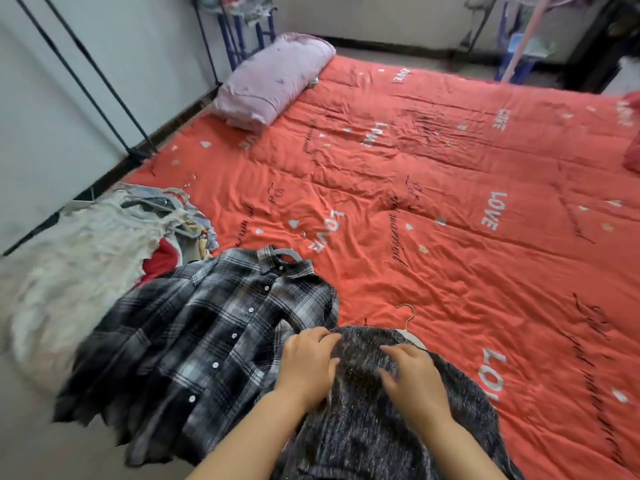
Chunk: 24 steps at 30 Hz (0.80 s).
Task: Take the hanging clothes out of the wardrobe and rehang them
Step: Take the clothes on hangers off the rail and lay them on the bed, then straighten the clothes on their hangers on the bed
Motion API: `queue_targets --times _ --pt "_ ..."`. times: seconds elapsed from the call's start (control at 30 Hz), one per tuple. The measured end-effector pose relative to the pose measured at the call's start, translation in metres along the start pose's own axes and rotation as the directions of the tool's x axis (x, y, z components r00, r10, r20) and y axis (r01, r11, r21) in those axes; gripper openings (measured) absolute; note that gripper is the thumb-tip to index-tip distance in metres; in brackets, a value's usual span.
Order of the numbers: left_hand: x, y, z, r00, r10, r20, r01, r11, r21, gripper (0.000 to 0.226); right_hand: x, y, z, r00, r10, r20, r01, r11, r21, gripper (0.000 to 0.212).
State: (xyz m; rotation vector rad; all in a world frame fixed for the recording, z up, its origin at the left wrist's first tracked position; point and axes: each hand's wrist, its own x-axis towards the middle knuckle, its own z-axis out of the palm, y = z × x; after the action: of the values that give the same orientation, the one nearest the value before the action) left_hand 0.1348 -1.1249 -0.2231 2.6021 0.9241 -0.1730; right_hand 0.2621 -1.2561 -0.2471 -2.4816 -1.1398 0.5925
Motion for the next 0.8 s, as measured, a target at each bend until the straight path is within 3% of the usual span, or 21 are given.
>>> queue_targets --times 0.33,0.43,0.8 --pt "-0.107 -0.14 -0.093 0.973 -0.115 -0.199 0.12 0.993 0.014 0.046 -0.026 -0.176 0.021 0.97 -0.242 -0.005 0.241 0.967 -0.082 0.041" --pt "-0.137 -0.198 -0.116 0.962 -0.132 -0.237 0.141 0.99 0.022 0.047 -0.031 -0.239 0.043 0.959 -0.279 -0.053 0.273 0.957 -0.1 0.04" --pt "-0.218 -0.391 -0.183 0.92 -0.214 -0.329 0.216 0.976 -0.033 0.048 -0.046 -0.434 0.124 0.934 -0.356 -0.009 0.351 0.924 -0.154 0.044"
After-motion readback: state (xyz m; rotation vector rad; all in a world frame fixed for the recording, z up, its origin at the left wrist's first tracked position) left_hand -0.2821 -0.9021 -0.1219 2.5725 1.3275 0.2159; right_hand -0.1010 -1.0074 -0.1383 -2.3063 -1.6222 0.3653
